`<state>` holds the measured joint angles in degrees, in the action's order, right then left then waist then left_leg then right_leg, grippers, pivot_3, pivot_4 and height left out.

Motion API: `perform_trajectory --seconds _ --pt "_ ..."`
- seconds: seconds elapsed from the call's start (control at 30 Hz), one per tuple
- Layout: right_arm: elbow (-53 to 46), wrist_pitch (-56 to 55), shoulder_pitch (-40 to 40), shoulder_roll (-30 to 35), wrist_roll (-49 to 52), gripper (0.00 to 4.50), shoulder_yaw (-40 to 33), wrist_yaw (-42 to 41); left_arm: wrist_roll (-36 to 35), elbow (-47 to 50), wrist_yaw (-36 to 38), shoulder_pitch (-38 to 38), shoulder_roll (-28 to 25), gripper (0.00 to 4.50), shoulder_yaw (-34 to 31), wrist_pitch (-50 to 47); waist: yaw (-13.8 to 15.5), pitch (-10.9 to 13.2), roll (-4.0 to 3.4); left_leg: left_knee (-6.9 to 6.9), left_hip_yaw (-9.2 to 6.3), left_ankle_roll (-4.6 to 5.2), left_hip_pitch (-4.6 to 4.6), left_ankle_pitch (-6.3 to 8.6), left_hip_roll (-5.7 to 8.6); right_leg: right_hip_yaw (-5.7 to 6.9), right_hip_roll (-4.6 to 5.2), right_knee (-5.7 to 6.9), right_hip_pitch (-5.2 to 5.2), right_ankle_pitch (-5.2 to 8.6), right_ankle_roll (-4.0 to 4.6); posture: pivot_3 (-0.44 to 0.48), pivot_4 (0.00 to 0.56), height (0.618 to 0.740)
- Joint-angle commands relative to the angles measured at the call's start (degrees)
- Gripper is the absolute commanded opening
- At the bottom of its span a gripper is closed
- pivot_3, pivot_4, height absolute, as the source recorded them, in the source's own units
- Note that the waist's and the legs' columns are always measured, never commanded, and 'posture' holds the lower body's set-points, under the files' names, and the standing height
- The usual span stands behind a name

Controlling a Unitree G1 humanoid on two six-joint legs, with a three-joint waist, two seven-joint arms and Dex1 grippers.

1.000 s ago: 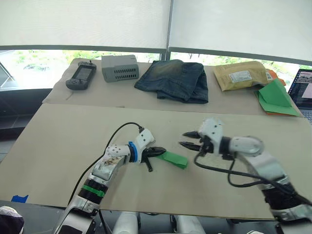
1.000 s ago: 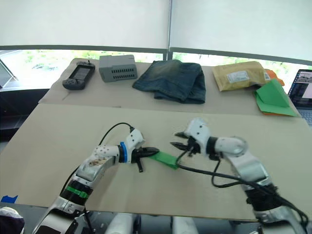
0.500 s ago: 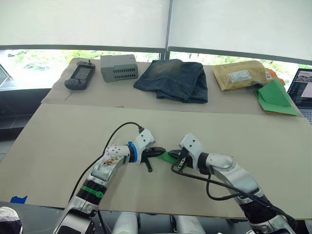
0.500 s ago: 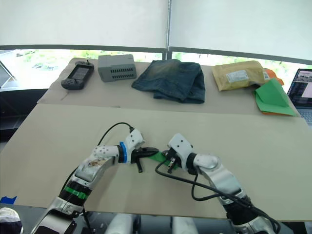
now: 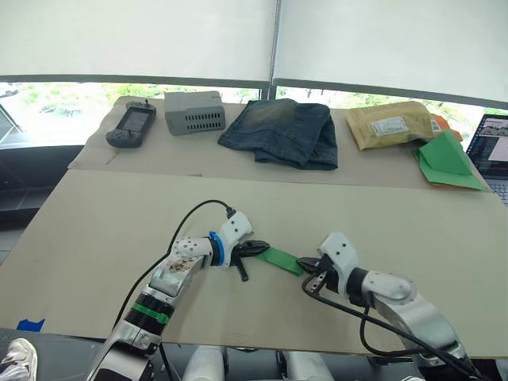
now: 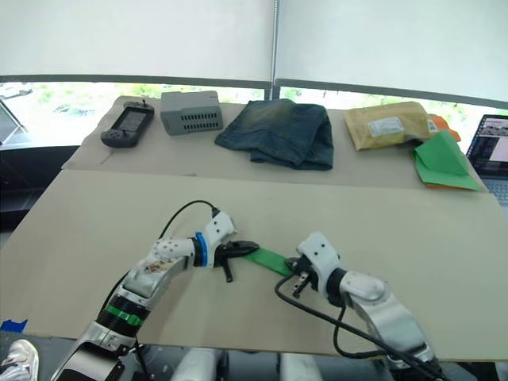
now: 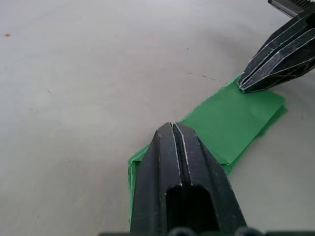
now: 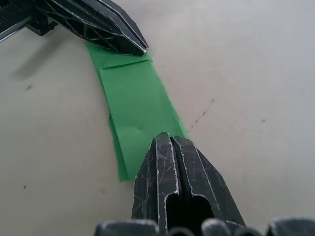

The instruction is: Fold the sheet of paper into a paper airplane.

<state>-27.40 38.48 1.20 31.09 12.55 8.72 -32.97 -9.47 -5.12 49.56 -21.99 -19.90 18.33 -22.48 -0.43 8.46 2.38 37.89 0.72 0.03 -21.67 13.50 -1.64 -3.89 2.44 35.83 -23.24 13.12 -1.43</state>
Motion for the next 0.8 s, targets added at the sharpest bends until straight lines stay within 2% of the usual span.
perform_trajectory --seconds 0.03,0.2,0.3,0.4,0.57,0.8 --pt "0.37 3.0 2.39 0.57 -0.21 0.05 -1.76 1.79 1.93 -2.97 0.53 1.2 -0.47 0.0 2.06 -1.08 0.0 -0.01 0.01 0.0 0.0 0.0 0.0 0.0 0.0 0.0 0.0 0.0 0.0 0.01 0.01 0.0 0.15 0.74" --pt "-1.17 2.92 2.87 0.03 0.87 0.05 -4.83 2.79 2.0 -3.11 1.02 1.18 -0.65 0.0 1.91 -0.98 0.01 -0.01 0.01 0.0 -0.01 0.0 -0.02 0.0 -0.01 0.0 0.01 -0.04 -0.01 0.02 0.0 0.0 0.15 0.74" --pt "-3.19 -0.08 0.37 -0.28 2.02 0.05 -6.4 1.95 2.02 -3.14 1.17 1.19 -0.77 0.0 1.79 -0.97 -0.13 0.01 0.0 0.0 -0.01 0.0 -0.06 0.0 -0.03 -0.01 0.01 -0.05 -0.03 0.03 -0.01 0.0 0.15 0.74" --pt "-3.83 0.83 -3.82 -1.15 1.92 0.05 -4.17 2.14 2.02 -2.91 1.24 1.28 -0.82 0.0 1.75 -1.06 -0.32 0.02 -0.02 0.0 -0.01 0.0 -0.1 0.0 -0.02 -0.02 0.0 -0.04 -0.09 0.03 -0.01 0.0 0.15 0.74" --pt "0.52 1.96 -7.69 -5.58 -0.54 0.05 1.4 5.18 2.1 -2.05 1.17 1.77 -0.83 0.0 2.04 -1.22 -0.2 0.01 -0.02 -0.04 -0.07 0.0 -0.17 0.0 -0.04 0.06 -0.05 -0.04 -0.17 0.01 -0.05 0.0 0.15 0.74" --pt "3.71 2.9 -5.86 -7.87 -2.93 0.05 4.52 7.74 2.05 -1.28 1.21 2.05 -1.05 0.0 2.0 -1.54 -0.18 -0.02 -0.04 -0.04 -0.03 0.0 -0.66 0.0 0.03 -0.08 0.03 0.04 -0.7 -0.16 -0.36 0.0 0.15 0.74"
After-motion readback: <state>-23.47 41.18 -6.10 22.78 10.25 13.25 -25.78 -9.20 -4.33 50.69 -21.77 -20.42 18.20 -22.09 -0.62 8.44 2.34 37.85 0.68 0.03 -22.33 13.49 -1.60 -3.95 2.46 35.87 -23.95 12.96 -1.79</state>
